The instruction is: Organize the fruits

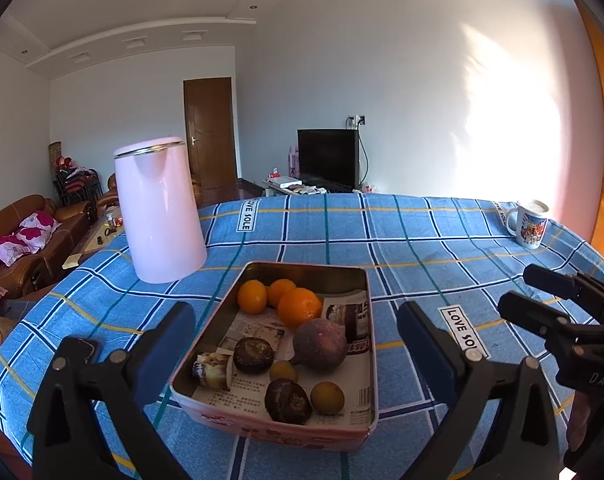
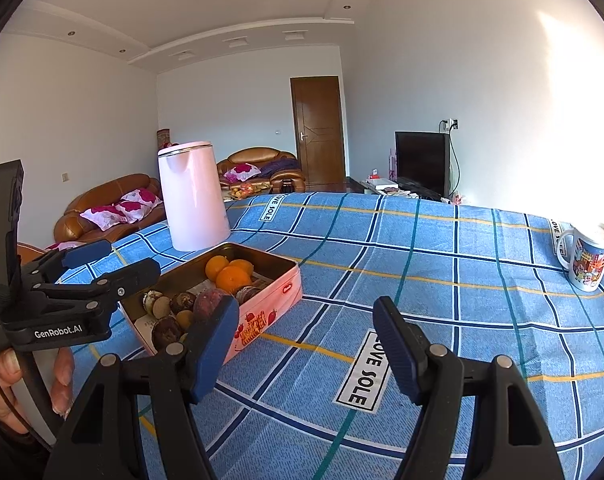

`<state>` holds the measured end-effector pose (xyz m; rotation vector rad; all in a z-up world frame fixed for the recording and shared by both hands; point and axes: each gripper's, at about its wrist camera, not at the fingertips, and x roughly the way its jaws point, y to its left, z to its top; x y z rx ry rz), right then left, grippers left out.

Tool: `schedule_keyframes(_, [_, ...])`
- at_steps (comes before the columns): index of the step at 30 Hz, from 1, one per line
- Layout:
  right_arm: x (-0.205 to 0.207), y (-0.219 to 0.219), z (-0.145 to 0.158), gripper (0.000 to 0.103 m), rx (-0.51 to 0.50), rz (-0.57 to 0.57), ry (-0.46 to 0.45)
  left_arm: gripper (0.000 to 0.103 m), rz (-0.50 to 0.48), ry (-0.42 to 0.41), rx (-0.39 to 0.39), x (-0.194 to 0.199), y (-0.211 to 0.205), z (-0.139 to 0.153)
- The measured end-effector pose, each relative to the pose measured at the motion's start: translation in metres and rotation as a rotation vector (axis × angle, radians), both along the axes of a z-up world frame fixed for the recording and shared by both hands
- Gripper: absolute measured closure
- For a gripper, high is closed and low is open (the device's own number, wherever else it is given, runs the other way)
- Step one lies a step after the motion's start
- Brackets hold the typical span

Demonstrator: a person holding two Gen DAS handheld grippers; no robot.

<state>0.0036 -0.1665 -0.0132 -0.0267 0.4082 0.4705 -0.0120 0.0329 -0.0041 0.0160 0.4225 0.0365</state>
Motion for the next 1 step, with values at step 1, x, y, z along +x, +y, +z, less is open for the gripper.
schedule_keyframes(1, [0.0004, -0.0010, -0.0002, 0.032, 0.000, -0.001, 0.001, 0.000, -0.004, 0.005, -0.005, 0.0005, -0.0002, -0.0004])
